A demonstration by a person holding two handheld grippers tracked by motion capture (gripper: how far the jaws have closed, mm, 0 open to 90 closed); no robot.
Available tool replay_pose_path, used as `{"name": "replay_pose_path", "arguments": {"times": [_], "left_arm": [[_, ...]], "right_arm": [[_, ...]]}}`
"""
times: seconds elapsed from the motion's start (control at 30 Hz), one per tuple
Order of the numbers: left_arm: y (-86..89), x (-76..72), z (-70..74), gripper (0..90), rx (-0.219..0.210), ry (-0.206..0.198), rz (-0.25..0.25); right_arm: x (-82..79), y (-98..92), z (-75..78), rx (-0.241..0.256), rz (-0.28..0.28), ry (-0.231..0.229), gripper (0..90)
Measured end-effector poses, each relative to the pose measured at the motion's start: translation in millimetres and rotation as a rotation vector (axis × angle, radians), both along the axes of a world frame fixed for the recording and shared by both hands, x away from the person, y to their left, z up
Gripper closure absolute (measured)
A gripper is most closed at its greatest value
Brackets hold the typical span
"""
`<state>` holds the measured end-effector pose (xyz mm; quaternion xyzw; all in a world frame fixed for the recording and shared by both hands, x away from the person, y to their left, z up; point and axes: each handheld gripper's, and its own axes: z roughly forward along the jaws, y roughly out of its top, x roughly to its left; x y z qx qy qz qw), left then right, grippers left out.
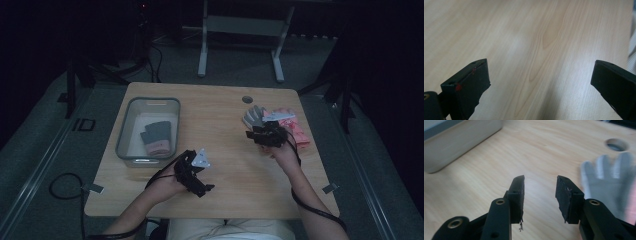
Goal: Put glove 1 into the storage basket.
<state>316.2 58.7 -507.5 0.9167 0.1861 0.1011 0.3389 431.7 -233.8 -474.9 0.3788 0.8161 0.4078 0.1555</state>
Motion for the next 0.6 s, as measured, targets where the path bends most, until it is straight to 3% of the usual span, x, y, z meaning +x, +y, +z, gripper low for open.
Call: {"name": "replay_pose_path", "arguments": {"times": [0.13, 0.3, 0.4, 0.5, 0.53, 0.6], "left_arm": [[-1.1, -3.2, -15.4, 1.6, 0.028, 0.009, 0.001], [2.0, -7.7, -30.3, 1.6, 0.033, 0.016, 0.027], [4.4, -11.2, -36.2, 1.6, 0.043, 0.023, 0.035], [5.5, -14.8, -38.7, 1.6, 0.063, -0.001, 0.045], [8.0, -16.4, -39.9, 1.6, 0.036, 0.028, 0.047], [9.9, -18.3, -41.7, 1.7, 0.022, 0.027, 0.059]], "right_arm": [[4.2, -19.6, 5.4, -0.02, -0.032, -0.052, 60.2], [14.1, -40.6, 10.8, -0.049, -0.073, -0.083, 62.1], [22.8, -49.4, 9.9, -0.063, -0.098, -0.08, 63.1], [29.8, -52.9, 7.6, -0.075, -0.114, -0.07, 63.5], [37.9, -55.7, 4.1, -0.074, -0.132, -0.054, 63.7], [44.1, -56.8, 0.5, -0.086, -0.146, -0.044, 63.8]]}}
